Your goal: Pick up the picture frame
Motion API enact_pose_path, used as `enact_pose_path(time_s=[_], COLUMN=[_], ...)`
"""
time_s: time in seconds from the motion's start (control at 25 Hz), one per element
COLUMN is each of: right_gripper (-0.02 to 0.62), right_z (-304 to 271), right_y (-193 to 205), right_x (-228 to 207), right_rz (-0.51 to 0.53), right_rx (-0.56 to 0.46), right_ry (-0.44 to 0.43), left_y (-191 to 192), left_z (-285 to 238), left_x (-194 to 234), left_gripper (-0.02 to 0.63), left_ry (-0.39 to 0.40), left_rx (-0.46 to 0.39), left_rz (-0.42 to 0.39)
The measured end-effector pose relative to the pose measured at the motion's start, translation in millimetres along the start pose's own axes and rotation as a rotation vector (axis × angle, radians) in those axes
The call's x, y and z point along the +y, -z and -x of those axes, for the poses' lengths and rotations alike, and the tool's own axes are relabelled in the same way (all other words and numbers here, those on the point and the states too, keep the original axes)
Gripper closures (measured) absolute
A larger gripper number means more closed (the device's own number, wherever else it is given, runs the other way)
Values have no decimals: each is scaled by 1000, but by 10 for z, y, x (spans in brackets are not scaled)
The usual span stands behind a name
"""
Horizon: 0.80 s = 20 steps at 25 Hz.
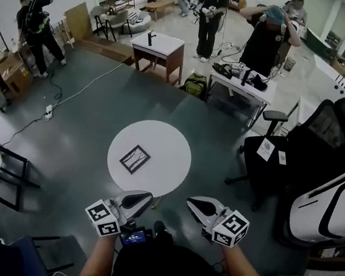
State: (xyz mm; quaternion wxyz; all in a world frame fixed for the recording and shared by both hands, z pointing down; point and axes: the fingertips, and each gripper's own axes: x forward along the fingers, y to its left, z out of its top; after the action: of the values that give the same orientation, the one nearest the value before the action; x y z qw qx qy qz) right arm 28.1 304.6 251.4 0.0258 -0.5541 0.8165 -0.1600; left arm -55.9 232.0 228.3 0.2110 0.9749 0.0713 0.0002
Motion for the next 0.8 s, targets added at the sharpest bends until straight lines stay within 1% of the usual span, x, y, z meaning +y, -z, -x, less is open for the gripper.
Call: enact_pose_path(time_s=[0.16, 0.28, 0.4, 0.52, 0.68, 0.8], right_gripper=[594, 594, 594, 594, 594, 594], right_z=[-454, -825, -1165, -1409, -1664, -1878], right_y=[-238, -326, -370, -374, -310, -240], right_x=[-340, -480, -579, -727, -989, -1236], right_rz=[6, 23, 34, 32, 2, -27], right_rx=[1, 16, 16, 32, 71, 105], right_ry=[-24, -65, -109, -137, -175, -229], left_y=[-347, -483, -507, -486, -421, -413], left_z=[-76, -17, 113, 233, 331, 281], left_x=[479, 792, 1105, 1368, 1679, 1962], left_gripper=[603, 603, 603, 603, 603, 603], left_ry=[-28, -70, -125, -197, -283, -355], left_rx=[-32, -44, -56, -72, -77, -84], left_rz=[-16, -32, -27, 6, 52, 77])
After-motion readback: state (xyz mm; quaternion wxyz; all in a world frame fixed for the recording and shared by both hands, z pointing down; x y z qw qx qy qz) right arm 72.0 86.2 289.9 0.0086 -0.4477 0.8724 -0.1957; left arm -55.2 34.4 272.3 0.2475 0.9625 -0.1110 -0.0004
